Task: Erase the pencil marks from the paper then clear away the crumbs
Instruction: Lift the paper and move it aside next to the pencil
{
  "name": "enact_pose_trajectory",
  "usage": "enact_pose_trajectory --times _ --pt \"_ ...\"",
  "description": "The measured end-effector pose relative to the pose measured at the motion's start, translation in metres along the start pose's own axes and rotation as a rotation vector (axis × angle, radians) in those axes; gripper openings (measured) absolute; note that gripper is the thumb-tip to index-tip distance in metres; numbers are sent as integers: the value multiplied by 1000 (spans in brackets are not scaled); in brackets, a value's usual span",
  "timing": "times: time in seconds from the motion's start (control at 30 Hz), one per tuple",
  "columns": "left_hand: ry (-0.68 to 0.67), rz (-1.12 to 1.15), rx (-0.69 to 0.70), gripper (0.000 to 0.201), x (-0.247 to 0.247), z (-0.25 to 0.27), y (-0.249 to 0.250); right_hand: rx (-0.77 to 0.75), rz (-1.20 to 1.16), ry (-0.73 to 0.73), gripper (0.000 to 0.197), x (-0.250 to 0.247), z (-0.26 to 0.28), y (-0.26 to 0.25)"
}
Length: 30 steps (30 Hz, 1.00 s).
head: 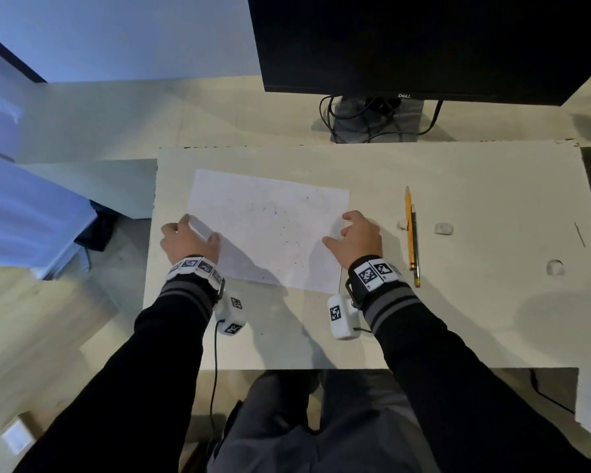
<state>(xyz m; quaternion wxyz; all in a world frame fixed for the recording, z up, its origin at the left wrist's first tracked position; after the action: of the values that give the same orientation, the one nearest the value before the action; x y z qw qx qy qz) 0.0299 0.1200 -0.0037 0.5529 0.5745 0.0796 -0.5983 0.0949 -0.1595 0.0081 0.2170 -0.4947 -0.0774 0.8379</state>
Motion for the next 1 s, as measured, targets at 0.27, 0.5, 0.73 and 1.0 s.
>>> enact_pose_trajectory --times 0.27,0.5,0.73,1.0 --pt "-221 90 -6 45 9 4 9 92 -17 17 48 -7 -2 14" --pt "-288 350 112 25 -1 8 11 97 -363 -99 55 -31 -8 34" --pt "-82 775 196 7 -24 22 11 -190 -428 127 3 -63 -2 20" --pt "-14 836 293 7 -40 21 20 -246 -446 229 17 -62 9 11"
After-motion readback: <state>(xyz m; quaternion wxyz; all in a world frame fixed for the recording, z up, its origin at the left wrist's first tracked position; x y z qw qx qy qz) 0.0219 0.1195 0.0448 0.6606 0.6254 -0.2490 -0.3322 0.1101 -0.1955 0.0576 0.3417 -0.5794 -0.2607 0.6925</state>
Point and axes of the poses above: each hand's wrist, its own z-axis away from the middle knuckle, its own x-axis out of the palm, y = z × x, the point moved 1 cm from there along -z, towards the middle knuckle, and after that the axes turned 15 degrees about z, right-handed, at the moved point
